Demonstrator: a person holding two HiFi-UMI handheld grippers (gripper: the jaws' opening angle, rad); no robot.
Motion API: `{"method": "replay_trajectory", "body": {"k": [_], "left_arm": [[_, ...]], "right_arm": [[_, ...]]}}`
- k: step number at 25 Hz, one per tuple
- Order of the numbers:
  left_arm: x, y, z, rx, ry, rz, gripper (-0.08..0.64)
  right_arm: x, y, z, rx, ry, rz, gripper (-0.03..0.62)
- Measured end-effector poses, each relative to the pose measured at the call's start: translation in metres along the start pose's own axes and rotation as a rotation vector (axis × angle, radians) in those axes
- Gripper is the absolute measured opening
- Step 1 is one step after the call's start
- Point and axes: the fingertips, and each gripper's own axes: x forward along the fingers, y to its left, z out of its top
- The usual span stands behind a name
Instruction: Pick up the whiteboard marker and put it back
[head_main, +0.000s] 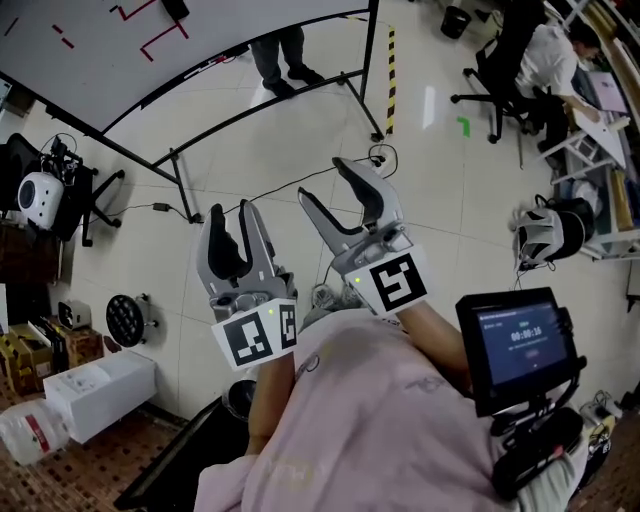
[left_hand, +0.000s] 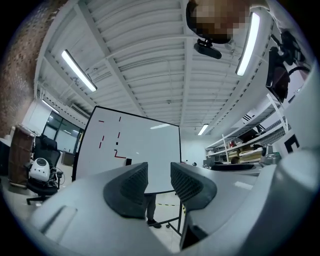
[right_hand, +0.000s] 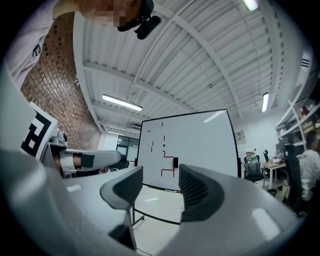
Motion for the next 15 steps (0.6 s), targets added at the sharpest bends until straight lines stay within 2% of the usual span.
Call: {"method": "replay_trajectory", "body": {"k": [7, 15], "left_arm": [[0.007, -0.016, -0.007, 0.018, 0.024, -0.007, 0.135], [0.000, -0.016, -0.009, 0.031, 0.024, 0.014, 0.135]], "right_arm": [[0.001, -0.010, -0.006, 0.026, 0.006, 0.016, 0.230], [-0.003, -0.006, -0.008, 0.037, -0.009, 0.039, 0.229]]}}
